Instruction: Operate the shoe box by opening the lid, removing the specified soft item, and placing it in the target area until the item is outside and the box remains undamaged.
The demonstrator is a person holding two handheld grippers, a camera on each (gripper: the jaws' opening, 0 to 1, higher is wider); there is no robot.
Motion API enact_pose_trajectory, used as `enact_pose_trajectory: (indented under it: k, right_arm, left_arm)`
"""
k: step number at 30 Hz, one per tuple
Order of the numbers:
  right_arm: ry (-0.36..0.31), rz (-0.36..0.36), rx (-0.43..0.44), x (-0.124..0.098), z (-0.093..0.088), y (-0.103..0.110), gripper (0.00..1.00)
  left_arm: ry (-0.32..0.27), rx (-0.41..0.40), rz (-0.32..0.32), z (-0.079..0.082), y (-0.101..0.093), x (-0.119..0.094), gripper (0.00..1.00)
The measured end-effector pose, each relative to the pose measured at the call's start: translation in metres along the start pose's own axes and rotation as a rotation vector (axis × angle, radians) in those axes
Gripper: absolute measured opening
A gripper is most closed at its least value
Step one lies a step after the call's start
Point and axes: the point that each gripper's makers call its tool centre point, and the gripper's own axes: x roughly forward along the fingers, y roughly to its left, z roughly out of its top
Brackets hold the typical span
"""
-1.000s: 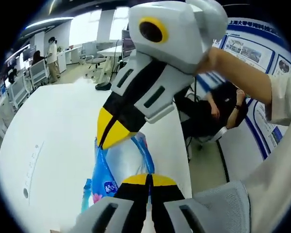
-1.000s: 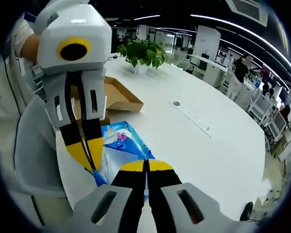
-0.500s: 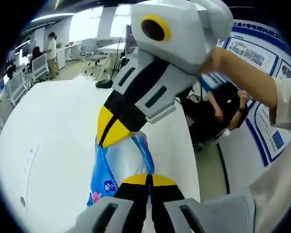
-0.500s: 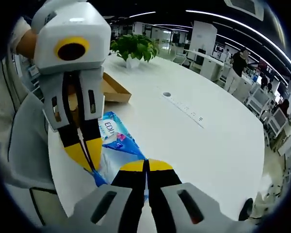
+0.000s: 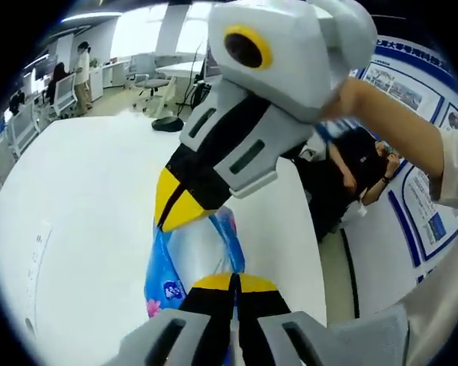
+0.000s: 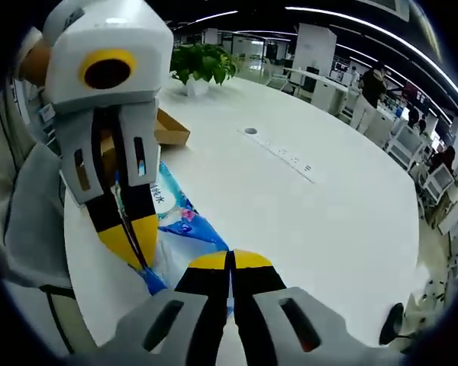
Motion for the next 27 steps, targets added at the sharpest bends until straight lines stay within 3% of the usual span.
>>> enact_pose_trajectory:
  k: [14,27]
  right_arm:
    - [0.025,0.008,0.04,0.024,-0.029,-0.006,0.0]
    - [0.041,0.002,0.064,0.032,-0.045,-0.006,0.0]
  left_arm:
    - [0.031,-0.039,-0.019,-0.015,0.014,0.029,0.0]
    - [0.051,-0.051,-0.017,-0.031,0.018,0.04,0.0]
